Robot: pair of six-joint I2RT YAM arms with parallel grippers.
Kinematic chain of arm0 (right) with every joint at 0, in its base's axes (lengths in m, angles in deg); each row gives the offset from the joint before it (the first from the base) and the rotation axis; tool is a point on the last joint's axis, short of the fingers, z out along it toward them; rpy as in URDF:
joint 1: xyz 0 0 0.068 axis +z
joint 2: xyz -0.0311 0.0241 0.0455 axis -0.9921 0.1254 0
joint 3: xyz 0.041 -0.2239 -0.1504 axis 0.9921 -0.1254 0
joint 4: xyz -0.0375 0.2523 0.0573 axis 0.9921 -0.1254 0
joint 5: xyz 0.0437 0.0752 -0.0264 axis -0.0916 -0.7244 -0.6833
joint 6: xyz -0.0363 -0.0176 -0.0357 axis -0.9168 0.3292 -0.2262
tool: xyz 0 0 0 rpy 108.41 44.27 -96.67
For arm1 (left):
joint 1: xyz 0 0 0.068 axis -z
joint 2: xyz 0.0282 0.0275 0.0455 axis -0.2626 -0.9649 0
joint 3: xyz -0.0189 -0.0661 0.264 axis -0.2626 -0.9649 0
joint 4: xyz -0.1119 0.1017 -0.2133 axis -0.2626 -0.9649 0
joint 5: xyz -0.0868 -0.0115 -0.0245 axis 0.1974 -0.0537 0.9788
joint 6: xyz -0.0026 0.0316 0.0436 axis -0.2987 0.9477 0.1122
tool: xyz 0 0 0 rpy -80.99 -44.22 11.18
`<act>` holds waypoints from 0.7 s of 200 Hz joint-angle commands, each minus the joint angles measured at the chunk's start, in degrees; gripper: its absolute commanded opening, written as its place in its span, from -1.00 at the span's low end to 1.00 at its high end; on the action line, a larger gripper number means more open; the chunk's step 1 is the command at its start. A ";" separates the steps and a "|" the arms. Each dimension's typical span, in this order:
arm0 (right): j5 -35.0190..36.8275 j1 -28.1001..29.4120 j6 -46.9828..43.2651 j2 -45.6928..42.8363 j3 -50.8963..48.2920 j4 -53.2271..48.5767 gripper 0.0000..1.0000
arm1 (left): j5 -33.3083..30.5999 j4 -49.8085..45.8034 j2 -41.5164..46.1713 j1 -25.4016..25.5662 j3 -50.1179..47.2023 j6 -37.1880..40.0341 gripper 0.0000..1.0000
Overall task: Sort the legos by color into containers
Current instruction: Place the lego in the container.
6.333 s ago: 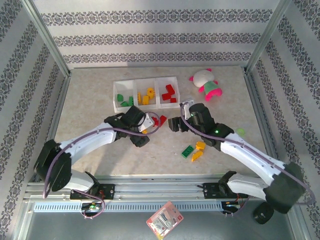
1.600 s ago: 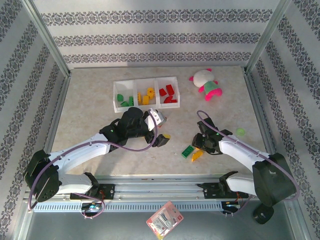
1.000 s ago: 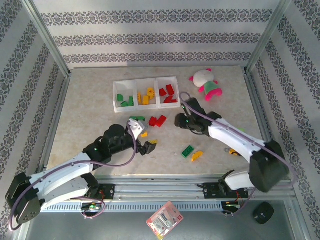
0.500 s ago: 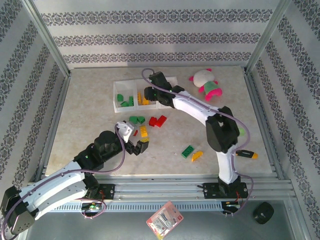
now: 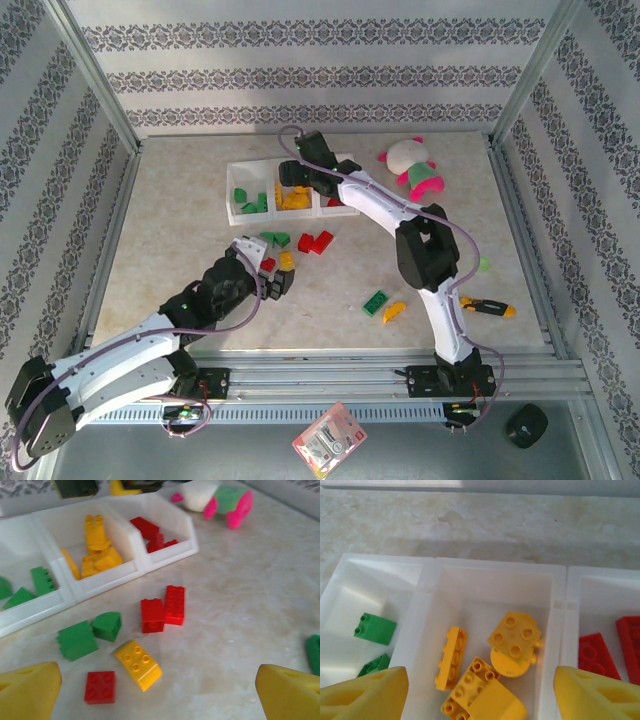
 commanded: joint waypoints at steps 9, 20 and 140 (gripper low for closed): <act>-3.12 -0.42 -0.88 -12.62 -10.86 5.10 0.59 | -5.26 -6.30 -4.85 -1.44 4.90 -5.40 0.98; -4.25 -0.44 -0.83 -17.00 -16.43 7.53 0.61 | -5.24 -7.81 -7.44 -2.11 6.62 -6.46 0.98; -5.75 1.25 -1.64 -52.55 -55.55 11.28 0.66 | 11.28 -31.61 -36.53 -15.71 26.49 1.79 0.76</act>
